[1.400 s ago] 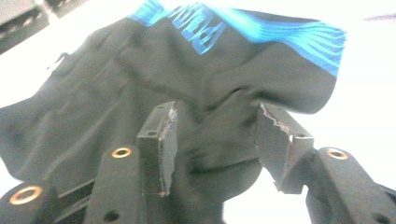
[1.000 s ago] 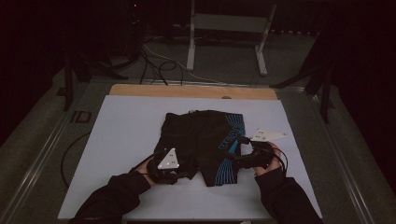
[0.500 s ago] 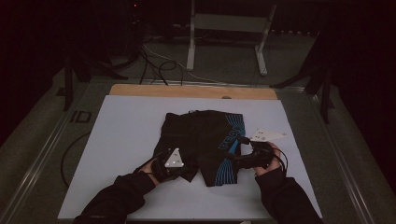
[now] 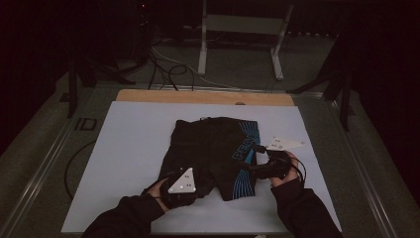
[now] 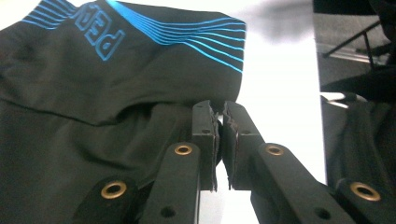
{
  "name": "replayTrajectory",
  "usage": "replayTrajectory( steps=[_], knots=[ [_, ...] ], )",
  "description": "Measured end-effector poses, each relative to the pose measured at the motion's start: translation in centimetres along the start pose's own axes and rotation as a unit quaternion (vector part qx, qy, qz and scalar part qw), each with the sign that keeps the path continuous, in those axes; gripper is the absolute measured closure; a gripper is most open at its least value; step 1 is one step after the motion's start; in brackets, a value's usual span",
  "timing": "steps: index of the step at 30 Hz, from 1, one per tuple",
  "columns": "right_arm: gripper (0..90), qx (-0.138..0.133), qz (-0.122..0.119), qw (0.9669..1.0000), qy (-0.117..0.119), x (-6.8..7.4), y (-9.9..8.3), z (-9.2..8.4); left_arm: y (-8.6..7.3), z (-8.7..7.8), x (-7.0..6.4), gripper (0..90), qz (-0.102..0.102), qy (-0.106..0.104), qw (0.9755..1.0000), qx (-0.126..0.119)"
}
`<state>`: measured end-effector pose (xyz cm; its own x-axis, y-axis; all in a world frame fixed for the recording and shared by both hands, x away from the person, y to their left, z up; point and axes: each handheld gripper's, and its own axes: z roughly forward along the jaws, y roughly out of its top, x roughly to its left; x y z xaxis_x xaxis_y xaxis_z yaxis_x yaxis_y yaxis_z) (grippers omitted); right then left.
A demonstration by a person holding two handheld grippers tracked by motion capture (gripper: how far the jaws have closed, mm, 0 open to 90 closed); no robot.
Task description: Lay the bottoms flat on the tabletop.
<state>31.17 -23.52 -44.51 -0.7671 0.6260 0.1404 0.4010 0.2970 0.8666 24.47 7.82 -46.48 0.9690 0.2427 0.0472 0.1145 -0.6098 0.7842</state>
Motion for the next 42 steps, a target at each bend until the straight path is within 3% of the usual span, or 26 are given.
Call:
replayTrajectory(
  steps=[3, 5, 8, 12, 15, 17, 21, 25, 29, 32, 36, 39, 42],
  knots=[
    [13.9, 0.000, -0.002, 1.0000, 0.001, 0.1, 0.0, 0.0, 0.0, 0.0, -0.5, 78.8, 0.013, -0.007, 0.9999, 0.005],
    [13.9, 0.000, -0.001, 1.0000, 0.003, 0.2, 0.1, -0.1, -0.1, -0.5, -0.7, 58.8, 0.012, 0.004, 0.9999, 0.005],
    [13.8, -0.003, -0.005, 1.0000, 0.004, 0.4, 0.0, -0.4, -1.0, -2.1, -0.4, 44.5, 0.005, 0.020, 0.9997, 0.013],
    [13.8, -0.006, -0.004, 1.0000, 0.002, 0.5, -0.1, -0.8, -3.5, -4.0, 0.3, 40.3, -0.013, 0.041, 0.9986, 0.032],
    [13.8, -0.004, -0.007, 1.0000, 0.001, 0.7, -0.2, -0.8, -5.9, -5.2, 0.7, 40.2, -0.026, 0.063, 0.9962, 0.055],
    [13.8, -0.002, -0.007, 1.0000, 0.004, 1.0, -0.3, -0.8, -7.4, -5.9, 1.2, 40.2, -0.042, 0.084, 0.9932, 0.068],
    [13.5, -0.007, -0.012, 0.9998, 0.012, 2.1, -0.2, -0.7, -9.5, -6.8, 1.8, 40.3, -0.065, 0.102, 0.9889, 0.087],
    [12.2, -0.008, -0.025, 0.9993, 0.026, 3.9, -0.1, 0.0, -10.5, -7.2, 2.3, 41.6, -0.082, 0.112, 0.9854, 0.098],
    [10.5, -0.007, -0.032, 0.9989, 0.033, 5.4, -0.4, 0.7, -11.0, -6.8, 2.8, 43.6, -0.095, 0.098, 0.9856, 0.100],
    [10.7, 0.001, -0.039, 0.9986, 0.036, 5.5, -0.8, 1.2, -11.0, -6.4, 2.9, 47.3, -0.099, 0.084, 0.9863, 0.101],
    [11.2, 0.006, -0.030, 0.9990, 0.033, 5.0, -1.1, 1.3, -10.9, -5.9, 2.7, 65.6, -0.098, 0.064, 0.9873, 0.107],
    [11.3, 0.008, -0.031, 0.9992, 0.024, 4.7, -1.1, 1.1, -10.6, -6.0, 2.2, 82.3, -0.090, 0.061, 0.9878, 0.112],
    [11.3, 0.003, -0.029, 0.9994, 0.018, 4.4, -1.1, 0.8, -10.1, -6.5, 1.9, 85.3, -0.084, 0.052, 0.9889, 0.111]
  ],
)
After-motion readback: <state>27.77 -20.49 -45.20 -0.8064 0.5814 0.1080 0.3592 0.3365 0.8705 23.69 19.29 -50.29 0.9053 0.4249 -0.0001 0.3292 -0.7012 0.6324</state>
